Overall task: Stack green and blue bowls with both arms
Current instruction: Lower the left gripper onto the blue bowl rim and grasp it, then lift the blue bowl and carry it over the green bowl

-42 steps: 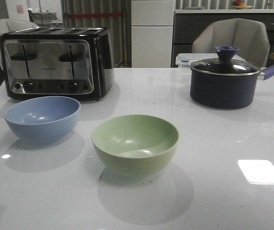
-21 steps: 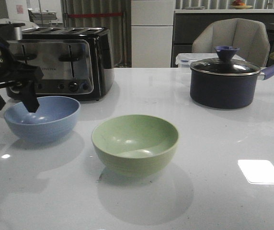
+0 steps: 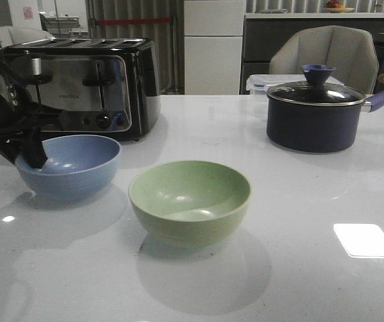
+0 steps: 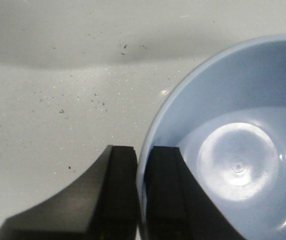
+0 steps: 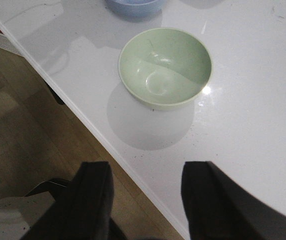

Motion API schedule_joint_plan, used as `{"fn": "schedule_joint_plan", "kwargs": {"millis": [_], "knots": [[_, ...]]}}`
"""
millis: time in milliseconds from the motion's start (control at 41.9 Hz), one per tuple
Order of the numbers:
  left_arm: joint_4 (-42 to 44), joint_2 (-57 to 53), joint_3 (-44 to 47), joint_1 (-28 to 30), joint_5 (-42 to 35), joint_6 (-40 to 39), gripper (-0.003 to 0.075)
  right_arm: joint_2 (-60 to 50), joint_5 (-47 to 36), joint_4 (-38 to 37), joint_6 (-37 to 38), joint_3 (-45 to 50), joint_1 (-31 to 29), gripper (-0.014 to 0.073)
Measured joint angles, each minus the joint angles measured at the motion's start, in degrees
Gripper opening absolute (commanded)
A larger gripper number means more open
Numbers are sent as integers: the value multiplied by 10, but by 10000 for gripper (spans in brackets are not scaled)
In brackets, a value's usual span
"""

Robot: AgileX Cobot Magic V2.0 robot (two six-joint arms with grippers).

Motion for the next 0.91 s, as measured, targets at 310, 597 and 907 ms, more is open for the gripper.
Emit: {"fn": "schedule_joint_plan", "kwargs": {"millis": [310, 597, 907], "knots": [[-3, -54, -1, 0, 45, 9, 93, 0, 0, 0, 0, 0, 0, 435], [-82, -172, -1, -7, 109, 105, 93, 0, 0, 0, 0, 0, 0, 435], [-99, -187, -41, -110, 151, 120, 93, 0, 0, 0, 0, 0, 0, 435]]}}
